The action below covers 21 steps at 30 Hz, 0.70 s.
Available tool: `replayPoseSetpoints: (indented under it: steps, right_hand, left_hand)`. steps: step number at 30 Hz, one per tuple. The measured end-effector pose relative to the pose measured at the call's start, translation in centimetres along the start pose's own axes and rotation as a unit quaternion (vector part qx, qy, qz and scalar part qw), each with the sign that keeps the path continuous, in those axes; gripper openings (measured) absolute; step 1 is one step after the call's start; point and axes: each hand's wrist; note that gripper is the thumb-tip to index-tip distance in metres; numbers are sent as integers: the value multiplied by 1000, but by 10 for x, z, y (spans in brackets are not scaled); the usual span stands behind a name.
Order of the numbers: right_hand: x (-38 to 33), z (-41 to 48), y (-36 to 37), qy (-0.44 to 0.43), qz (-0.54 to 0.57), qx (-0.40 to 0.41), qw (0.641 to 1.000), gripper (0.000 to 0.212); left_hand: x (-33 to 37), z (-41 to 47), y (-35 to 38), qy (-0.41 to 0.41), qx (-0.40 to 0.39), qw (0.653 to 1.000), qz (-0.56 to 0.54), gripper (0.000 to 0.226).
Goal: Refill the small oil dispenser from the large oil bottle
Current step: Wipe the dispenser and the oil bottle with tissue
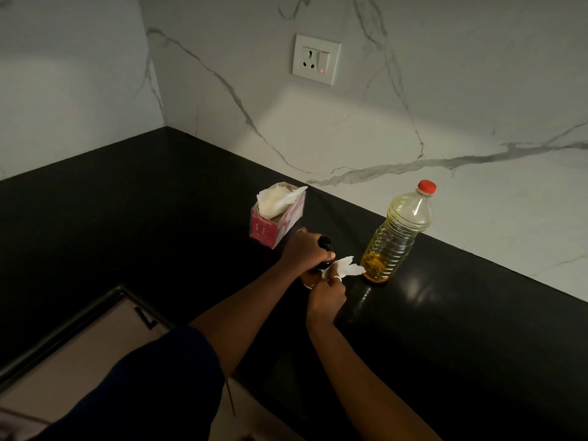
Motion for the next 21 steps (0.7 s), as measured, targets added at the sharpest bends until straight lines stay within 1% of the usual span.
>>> replayPoseSetpoints:
  steps: [3, 7, 9, 12, 15, 18, 21]
  right_hand:
    - [-2, 11, -5, 8, -23, -34, 999, 48]
    - [8, 17, -9, 39, -43, -54, 997, 52]
    - [15, 14, -9, 64, -29, -45, 996, 50]
    - [18, 2, -2, 76, 5, 0, 997, 42]
    - [14, -5, 4, 60, 14, 20, 998, 37]
    - [5, 0, 4, 16, 24, 16, 999, 48]
    - [-2, 12, 0, 2, 7, 4, 1000, 52]
  left_hand:
    - [-2, -3, 0, 16, -7, 1000, 16, 59]
    - [-5, -5, -6, 51, -41, 998, -19, 43]
    - [-5, -5, -9, 52, -54, 997, -31, 42]
    - [-1, -6, -10, 47, -53, 997, -30, 44]
    - [1, -6, -11, 47, -45, 997, -34, 50]
    - [1, -6, -13, 47, -49, 996, -56, 53]
    - [2, -5, -11, 31, -31, 999, -25, 50]
Point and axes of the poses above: each hand's wrist, its own z-axis towards the middle knuckle, its own y-axis out of the palm, x = y × z, and after that the axes turned 7 degrees about z, right-handed
